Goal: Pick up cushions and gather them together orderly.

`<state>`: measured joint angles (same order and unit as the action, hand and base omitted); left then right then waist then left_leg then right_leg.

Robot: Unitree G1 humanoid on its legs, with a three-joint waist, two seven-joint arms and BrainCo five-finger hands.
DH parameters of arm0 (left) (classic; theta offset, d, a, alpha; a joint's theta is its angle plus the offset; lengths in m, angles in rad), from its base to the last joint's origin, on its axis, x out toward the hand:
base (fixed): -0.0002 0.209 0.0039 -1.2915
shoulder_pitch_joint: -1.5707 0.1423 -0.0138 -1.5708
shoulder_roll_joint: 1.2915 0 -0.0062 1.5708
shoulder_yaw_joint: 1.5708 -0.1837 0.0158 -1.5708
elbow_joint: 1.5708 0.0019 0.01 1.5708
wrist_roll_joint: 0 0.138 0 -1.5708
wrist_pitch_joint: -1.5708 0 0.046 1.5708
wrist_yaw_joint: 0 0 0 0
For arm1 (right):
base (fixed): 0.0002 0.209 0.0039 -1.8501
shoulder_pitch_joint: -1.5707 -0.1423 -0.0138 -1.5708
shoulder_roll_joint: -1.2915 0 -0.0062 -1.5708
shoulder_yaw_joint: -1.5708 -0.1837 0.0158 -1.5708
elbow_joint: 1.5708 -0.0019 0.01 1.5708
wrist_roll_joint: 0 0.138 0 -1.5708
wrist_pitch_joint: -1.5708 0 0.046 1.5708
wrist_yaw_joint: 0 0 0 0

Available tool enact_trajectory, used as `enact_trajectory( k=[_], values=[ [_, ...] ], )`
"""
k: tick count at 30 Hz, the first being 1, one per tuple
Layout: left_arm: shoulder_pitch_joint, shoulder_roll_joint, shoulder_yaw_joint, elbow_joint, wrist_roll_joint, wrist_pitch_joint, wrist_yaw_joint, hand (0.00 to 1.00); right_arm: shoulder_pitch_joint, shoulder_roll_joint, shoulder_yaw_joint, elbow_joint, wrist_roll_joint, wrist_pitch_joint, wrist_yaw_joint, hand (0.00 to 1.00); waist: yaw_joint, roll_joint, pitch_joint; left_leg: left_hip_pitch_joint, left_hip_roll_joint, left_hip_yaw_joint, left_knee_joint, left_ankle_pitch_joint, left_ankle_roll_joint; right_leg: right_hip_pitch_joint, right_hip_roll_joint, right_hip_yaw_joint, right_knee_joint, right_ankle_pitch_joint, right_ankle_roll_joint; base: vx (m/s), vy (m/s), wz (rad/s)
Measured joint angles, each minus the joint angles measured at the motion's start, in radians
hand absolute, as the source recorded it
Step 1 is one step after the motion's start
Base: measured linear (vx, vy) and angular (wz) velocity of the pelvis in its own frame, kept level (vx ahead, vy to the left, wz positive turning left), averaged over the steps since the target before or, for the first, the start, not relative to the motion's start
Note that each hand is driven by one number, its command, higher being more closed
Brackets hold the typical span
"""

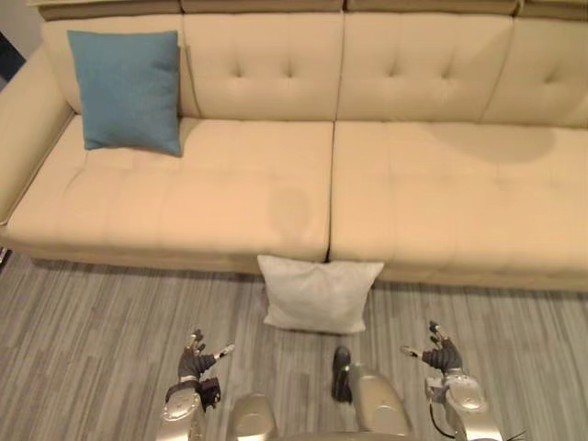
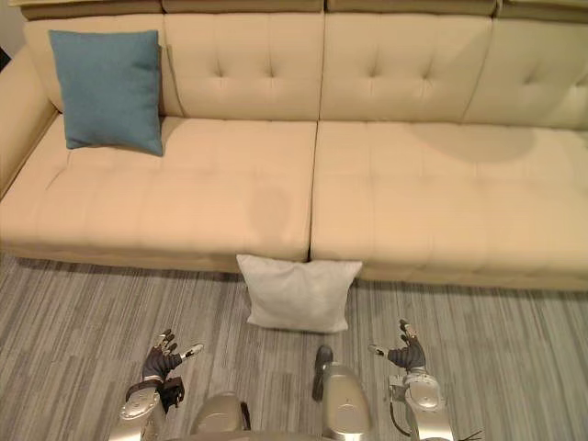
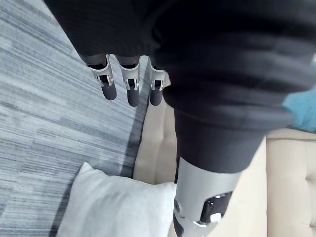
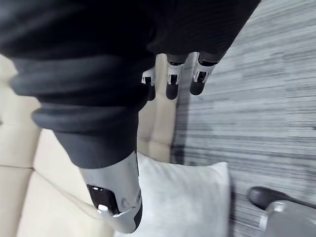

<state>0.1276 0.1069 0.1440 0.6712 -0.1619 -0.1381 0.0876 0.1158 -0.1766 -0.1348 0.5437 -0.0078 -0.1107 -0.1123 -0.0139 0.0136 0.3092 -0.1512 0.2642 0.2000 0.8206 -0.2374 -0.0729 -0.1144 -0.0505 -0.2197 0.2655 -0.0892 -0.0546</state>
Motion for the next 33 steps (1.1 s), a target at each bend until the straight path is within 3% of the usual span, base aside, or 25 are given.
enact_trajectory(
  k=[3, 4, 5, 6, 9, 16, 20, 25, 30, 33],
  values=[
    [0.001, -0.007, 0.0, 0.003, 0.001, 0.003, 0.0, 0.0, -0.011, 0.014, -0.033, 0.005, 0.0, 0.002, -0.015, 0.0, 0.006, 0.008, -0.001, -0.054, -0.034, 0.012, -0.302, 0.014, -0.007, 0.009, 0.0, 0.01, -0.006, -0.011, 0.019, 0.25, 0.057, -0.2],
    [0.004, -0.008, -0.005, 0.005, 0.002, 0.003, 0.001, 0.0, -0.01, 0.01, -0.037, 0.011, 0.0, 0.002, -0.019, 0.0, 0.005, 0.024, -0.002, -0.045, -0.043, 0.008, -0.436, 0.092, -0.016, 0.008, 0.011, 0.018, 0.006, -0.025, 0.039, 0.21, 0.116, -0.33],
    [0.002, -0.004, -0.007, 0.007, 0.003, 0.003, 0.0, 0.0, -0.012, 0.014, -0.042, 0.016, 0.0, 0.002, -0.019, 0.0, 0.006, 0.027, 0.004, -0.043, -0.047, 0.004, -0.451, 0.111, -0.037, 0.005, 0.015, 0.03, 0.02, -0.035, 0.049, 0.18, 0.143, -0.36],
    [-0.007, 0.003, -0.006, 0.008, 0.004, 0.004, 0.002, 0.0, -0.006, 0.026, -0.045, 0.021, 0.0, 0.006, -0.019, 0.0, 0.013, 0.011, 0.004, -0.034, -0.063, 0.013, -0.455, 0.111, -0.034, -0.008, 0.002, 0.046, 0.037, -0.047, 0.065, 0.16, 0.111, -0.21],
    [-0.032, 0.005, -0.016, 0.007, 0.004, 0.002, 0.003, 0.0, 0.001, 0.028, -0.043, 0.022, 0.0, 0.005, -0.021, 0.0, 0.029, 0.004, 0.007, -0.057, -0.096, 0.051, -0.45, 0.089, -0.008, -0.063, -0.039, 0.08, 0.078, -0.072, 0.098, 0.11, 0.133, -0.16],
    [-0.149, 0.062, -0.017, 0.002, -0.026, -0.003, 0.03, 0.0, -0.136, 0.012, -0.043, 0.021, 0.016, 0.001, -0.07, 0.0, 0.032, 0.001, 0.094, -0.263, -0.063, 0.067, -0.264, 0.011, 0.021, -0.28, -0.043, 0.119, 0.243, -0.111, 0.105, -0.05, 0.065, -0.18],
    [-0.321, 0.086, 0.019, 0.007, -0.119, -0.025, 0.072, 0.0, -0.289, -0.029, -0.043, 0.035, 0.06, 0.002, -0.116, 0.0, 0.031, -0.004, 0.162, -0.531, -0.022, 0.059, -0.054, -0.051, 0.043, -0.56, -0.05, 0.143, 0.452, -0.163, 0.101, -0.16, 0.032, -0.14],
    [-0.558, 0.125, 0.026, 0.011, -0.158, -0.028, 0.1, 0.0, -0.525, -0.075, -0.043, 0.082, 0.103, 0.002, -0.162, 0.0, 0.031, -0.008, 0.238, -0.845, 0.013, 0.035, 0.141, -0.074, 0.066, -0.879, -0.052, 0.159, 0.656, -0.19, 0.095, -0.14, -0.021, -0.06],
    [-0.743, 0.123, 0.014, 0.004, -0.162, -0.026, 0.122, 0.0, -0.774, -0.111, -0.042, 0.135, 0.166, 0.002, -0.216, 0.0, 0.032, -0.007, 0.243, -1.142, 0.039, 0.017, 0.302, -0.083, 0.081, -1.187, -0.053, 0.182, 0.827, -0.197, 0.092, -0.14, -0.049, -0.07],
    [-0.806, 0.123, -0.003, -0.012, -0.172, -0.026, 0.137, 0.0, -0.875, -0.12, -0.009, 0.146, 0.176, 0.003, -0.238, 0.0, 0.032, -0.007, 0.243, -1.226, 0.051, 0.016, 0.343, -0.084, 0.084, -1.276, -0.051, 0.188, 0.867, -0.195, 0.093, -0.14, -0.037, -0.07]
  ],
)
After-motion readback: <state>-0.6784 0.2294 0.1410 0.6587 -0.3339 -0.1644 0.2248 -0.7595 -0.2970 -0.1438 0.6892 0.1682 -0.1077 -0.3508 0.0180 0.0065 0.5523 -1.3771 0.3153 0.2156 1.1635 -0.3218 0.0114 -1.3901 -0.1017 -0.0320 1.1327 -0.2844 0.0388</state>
